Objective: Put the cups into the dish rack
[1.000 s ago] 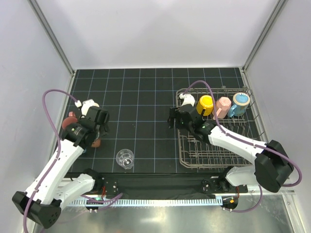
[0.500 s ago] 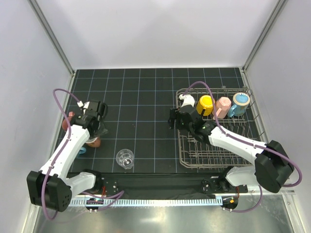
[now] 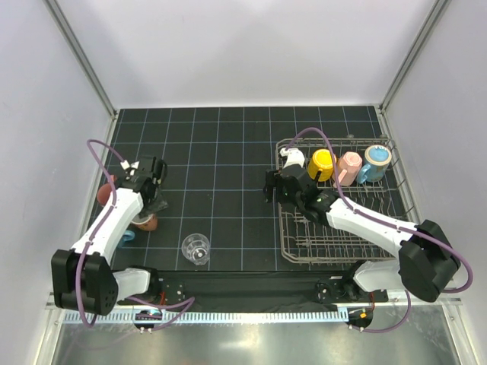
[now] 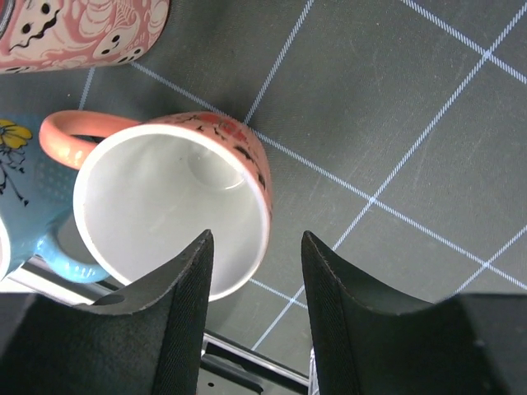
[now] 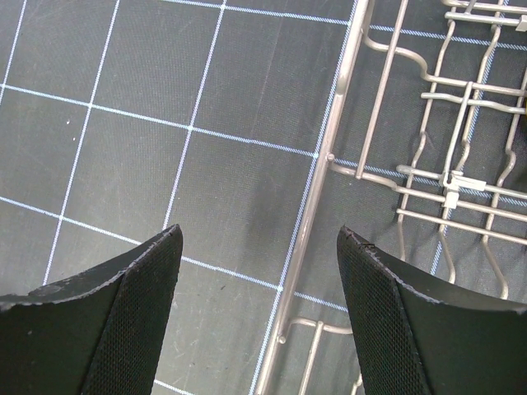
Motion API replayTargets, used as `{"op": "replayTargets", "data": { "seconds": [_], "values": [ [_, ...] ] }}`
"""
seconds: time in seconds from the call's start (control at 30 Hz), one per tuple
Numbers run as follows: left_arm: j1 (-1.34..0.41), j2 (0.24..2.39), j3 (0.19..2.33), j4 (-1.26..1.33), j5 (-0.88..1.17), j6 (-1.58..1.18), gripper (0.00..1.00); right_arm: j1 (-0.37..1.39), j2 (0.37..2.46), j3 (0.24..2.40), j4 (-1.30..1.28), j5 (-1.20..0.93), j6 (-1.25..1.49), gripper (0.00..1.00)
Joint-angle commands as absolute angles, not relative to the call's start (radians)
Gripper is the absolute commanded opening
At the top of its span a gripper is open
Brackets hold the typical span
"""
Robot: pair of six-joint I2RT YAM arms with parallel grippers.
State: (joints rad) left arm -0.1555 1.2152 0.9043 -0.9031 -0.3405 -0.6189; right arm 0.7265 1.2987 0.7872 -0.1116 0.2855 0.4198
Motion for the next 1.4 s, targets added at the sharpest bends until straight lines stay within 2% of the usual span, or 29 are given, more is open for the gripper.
{"op": "replayTargets", "data": {
  "seconds": [0.0,0.13,0.17,0.37,0.43,0.57,1.07,1.37],
  "values": [
    [-0.144,1.232,0.9,-0.845,-0.339,-0.606,0.46,0.732,1.307,0.813,-0.081,0.302,0.402,0.76],
    [-0.144,1.269,0.904,-0.848,-0.342,-0.6,0.44,0.73,1.316,0.819,-0.084,0.301,0.403,0.76],
    [-0.143,1.275,0.907,-0.85,-0.344,-0.601,0.38,0.73,1.316,0.821,-0.084,0.299,0.405,0.76],
    [-0.143,1.276,0.891,-0.839,-0.342,-0.614,0.23,0.732,1.315,0.819,-0.086,0.308,0.403,0.76],
    [-0.143,1.273,0.902,-0.847,-0.336,-0.617,0.2,0.732,1.316,0.819,-0.086,0.308,0.403,0.76],
    [-0.144,1.258,0.934,-0.89,-0.293,-0.621,0.01,0.73,1.319,0.828,-0.095,0.311,0.397,0.76],
    [-0.143,1.062,1.063,-0.897,-0.02,-0.721,0.0,0.73,1.327,0.861,-0.132,0.33,0.367,0.76],
    [-0.143,0.882,1.103,-0.655,0.356,-0.917,0.0,0.73,1.226,0.91,-0.242,0.292,0.328,0.76]
  ]
}}
